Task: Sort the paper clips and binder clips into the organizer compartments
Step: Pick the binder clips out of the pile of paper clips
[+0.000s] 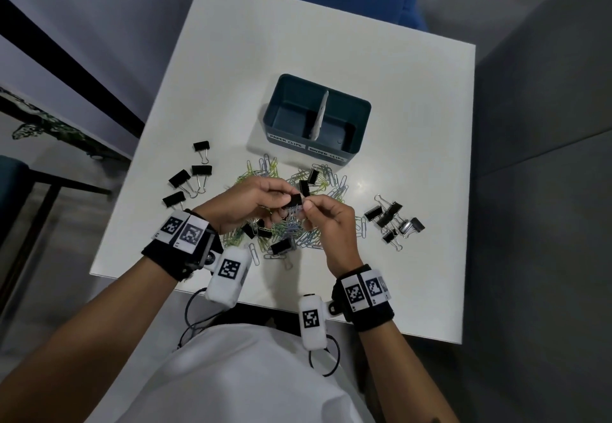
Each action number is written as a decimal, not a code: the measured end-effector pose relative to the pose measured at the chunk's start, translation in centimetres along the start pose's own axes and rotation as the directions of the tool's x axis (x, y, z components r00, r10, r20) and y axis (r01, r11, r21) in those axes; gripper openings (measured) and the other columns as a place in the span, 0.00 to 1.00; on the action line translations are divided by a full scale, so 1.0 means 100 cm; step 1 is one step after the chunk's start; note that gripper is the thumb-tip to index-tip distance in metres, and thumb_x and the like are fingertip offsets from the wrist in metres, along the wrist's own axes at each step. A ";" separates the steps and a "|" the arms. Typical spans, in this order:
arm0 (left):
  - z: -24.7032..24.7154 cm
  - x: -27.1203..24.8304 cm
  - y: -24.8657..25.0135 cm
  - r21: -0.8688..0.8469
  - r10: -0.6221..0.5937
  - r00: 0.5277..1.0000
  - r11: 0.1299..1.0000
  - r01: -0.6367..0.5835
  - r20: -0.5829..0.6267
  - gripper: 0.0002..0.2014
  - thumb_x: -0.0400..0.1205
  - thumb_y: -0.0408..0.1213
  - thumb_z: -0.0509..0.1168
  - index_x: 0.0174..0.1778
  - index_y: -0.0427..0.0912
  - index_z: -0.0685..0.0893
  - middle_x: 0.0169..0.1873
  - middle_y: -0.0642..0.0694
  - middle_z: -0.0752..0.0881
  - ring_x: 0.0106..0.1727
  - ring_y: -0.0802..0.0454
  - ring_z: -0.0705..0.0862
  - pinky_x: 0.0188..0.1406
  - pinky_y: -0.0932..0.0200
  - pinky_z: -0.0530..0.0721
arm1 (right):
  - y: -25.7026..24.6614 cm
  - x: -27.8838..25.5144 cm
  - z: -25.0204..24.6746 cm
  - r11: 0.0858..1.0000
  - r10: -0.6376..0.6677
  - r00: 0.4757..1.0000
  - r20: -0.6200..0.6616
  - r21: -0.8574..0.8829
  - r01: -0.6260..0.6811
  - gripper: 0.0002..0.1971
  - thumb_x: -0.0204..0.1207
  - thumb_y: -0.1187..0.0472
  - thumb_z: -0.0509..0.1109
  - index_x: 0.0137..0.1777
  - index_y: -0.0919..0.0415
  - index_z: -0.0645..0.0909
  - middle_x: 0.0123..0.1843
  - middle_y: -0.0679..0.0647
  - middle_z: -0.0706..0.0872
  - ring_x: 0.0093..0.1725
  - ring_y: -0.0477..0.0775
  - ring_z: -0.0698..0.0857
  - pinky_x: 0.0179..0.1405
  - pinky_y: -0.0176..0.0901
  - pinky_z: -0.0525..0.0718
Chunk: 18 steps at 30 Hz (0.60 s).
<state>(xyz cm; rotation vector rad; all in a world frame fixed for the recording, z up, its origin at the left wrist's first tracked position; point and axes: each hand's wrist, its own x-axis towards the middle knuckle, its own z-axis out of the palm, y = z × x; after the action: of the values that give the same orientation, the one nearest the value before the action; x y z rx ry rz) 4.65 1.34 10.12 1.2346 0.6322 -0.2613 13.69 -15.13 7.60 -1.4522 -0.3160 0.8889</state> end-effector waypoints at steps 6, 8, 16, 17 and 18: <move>0.000 -0.007 0.009 0.100 0.062 0.981 0.992 -0.081 0.182 0.13 0.85 0.35 0.60 0.62 0.46 0.85 0.37 0.32 0.74 0.34 0.45 0.75 0.33 0.58 0.79 | -0.007 0.002 0.003 0.988 0.140 0.989 0.051 0.060 -0.143 0.08 0.79 0.75 0.63 0.50 0.74 0.84 0.31 0.57 0.81 0.30 0.49 0.78 0.32 0.41 0.79; 0.001 -0.009 0.010 0.059 0.057 0.979 0.996 -0.070 0.197 0.13 0.86 0.33 0.57 0.62 0.43 0.84 0.31 0.37 0.74 0.29 0.47 0.77 0.31 0.57 0.79 | -0.009 0.003 0.002 0.969 0.219 0.972 0.090 0.096 -0.227 0.09 0.79 0.75 0.62 0.53 0.77 0.82 0.31 0.56 0.80 0.30 0.49 0.78 0.33 0.42 0.80; 0.001 -0.007 0.003 -0.158 0.078 0.978 0.986 -0.047 0.193 0.11 0.84 0.40 0.60 0.57 0.39 0.80 0.30 0.40 0.83 0.26 0.47 0.82 0.18 0.61 0.78 | -0.012 0.004 0.004 0.913 0.284 0.930 0.232 0.232 -0.337 0.08 0.79 0.66 0.64 0.40 0.63 0.83 0.40 0.64 0.78 0.38 0.58 0.76 0.34 0.42 0.79; 0.001 -0.005 0.002 -0.174 0.090 0.979 0.983 -0.057 0.185 0.12 0.82 0.43 0.64 0.55 0.39 0.81 0.30 0.40 0.83 0.27 0.48 0.83 0.18 0.62 0.79 | -0.013 0.002 0.006 0.907 0.280 0.931 0.233 0.252 -0.336 0.07 0.79 0.66 0.64 0.41 0.64 0.83 0.41 0.64 0.77 0.38 0.57 0.76 0.34 0.42 0.80; 0.001 -0.004 0.001 -0.187 0.102 0.978 0.980 -0.068 0.181 0.13 0.80 0.45 0.66 0.53 0.39 0.81 0.32 0.40 0.83 0.29 0.48 0.84 0.18 0.63 0.79 | -0.014 0.001 0.007 0.903 0.278 0.933 0.229 0.269 -0.335 0.07 0.80 0.67 0.64 0.43 0.65 0.83 0.40 0.63 0.77 0.37 0.57 0.77 0.34 0.41 0.80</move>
<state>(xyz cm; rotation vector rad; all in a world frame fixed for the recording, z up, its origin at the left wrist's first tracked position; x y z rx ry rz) 4.41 1.18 10.44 1.0452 0.4271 -0.2412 13.73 -14.37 8.97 -1.1487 -0.0775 1.2770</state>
